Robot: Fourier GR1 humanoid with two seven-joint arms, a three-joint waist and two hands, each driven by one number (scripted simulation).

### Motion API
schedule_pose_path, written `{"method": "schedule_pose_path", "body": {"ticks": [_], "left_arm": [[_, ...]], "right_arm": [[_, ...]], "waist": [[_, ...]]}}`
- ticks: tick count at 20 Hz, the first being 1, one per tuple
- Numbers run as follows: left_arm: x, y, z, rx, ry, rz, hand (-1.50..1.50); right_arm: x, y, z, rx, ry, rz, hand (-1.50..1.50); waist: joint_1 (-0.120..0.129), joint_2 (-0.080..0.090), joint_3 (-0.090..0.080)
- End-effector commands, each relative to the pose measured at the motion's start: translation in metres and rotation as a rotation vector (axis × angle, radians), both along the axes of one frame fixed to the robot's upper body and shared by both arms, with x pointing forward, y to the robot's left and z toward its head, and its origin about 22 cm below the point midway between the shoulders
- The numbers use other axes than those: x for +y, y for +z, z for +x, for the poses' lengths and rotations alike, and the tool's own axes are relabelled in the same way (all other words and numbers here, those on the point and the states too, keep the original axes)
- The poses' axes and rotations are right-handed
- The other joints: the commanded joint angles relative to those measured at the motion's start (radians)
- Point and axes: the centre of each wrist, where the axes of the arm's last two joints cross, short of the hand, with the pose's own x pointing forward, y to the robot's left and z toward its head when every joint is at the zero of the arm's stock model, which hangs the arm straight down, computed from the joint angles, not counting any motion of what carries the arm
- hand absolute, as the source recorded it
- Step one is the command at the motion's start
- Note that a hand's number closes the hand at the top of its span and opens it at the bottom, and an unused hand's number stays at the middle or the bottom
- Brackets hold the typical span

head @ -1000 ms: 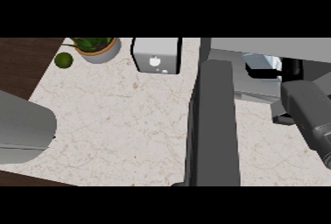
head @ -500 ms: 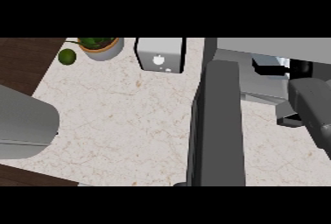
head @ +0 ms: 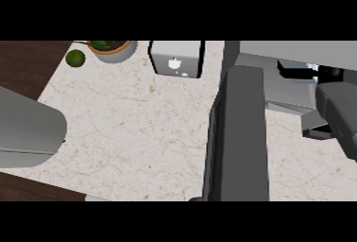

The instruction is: Pick up the milk, place it into the microwave and close the microwave

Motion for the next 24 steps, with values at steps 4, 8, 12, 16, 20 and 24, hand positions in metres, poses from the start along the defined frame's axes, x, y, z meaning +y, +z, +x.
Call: {"method": "schedule_pose_path", "body": {"ticks": [4, 8, 12, 16, 20, 24], "left_arm": [[-0.001, 0.003, 0.004, 0.002, -0.012, 0.029, -1.5], [0.0, -0.006, 0.008, 0.031, -0.002, 0.012, -1.5], [0.003, 0.001, 0.015, 0.007, -0.005, 0.034, -1.5], [-0.001, 0.001, 0.018, 0.005, -0.022, 0.048, -1.5], [-0.002, -0.006, 0.018, 0.026, -0.017, 0.042, -1.5], [-0.004, -0.014, 0.021, 0.051, -0.035, 0.032, -1.5]], "right_arm": [[-0.034, -0.002, -0.014, 0.041, -0.166, -0.205, 1.5], [0.042, 0.014, 0.018, -0.066, 0.14, 0.117, -1.5], [0.053, 0.006, 0.017, 0.064, 0.199, 0.024, -1.5], [0.08, 0.008, 0.023, 0.083, 0.181, -0.008, -1.5], [0.111, 0.021, 0.031, 0.068, 0.165, 0.02, -1.5], [0.129, 0.029, 0.035, 0.03, 0.174, 0.028, -1.5]], "waist": [[0.008, 0.013, -0.008], [0.011, -0.006, 0.0], [0.021, -0.004, -0.007], [0.017, -0.016, -0.008], [0.018, -0.022, -0.009], [0.006, -0.023, -0.01]]}}
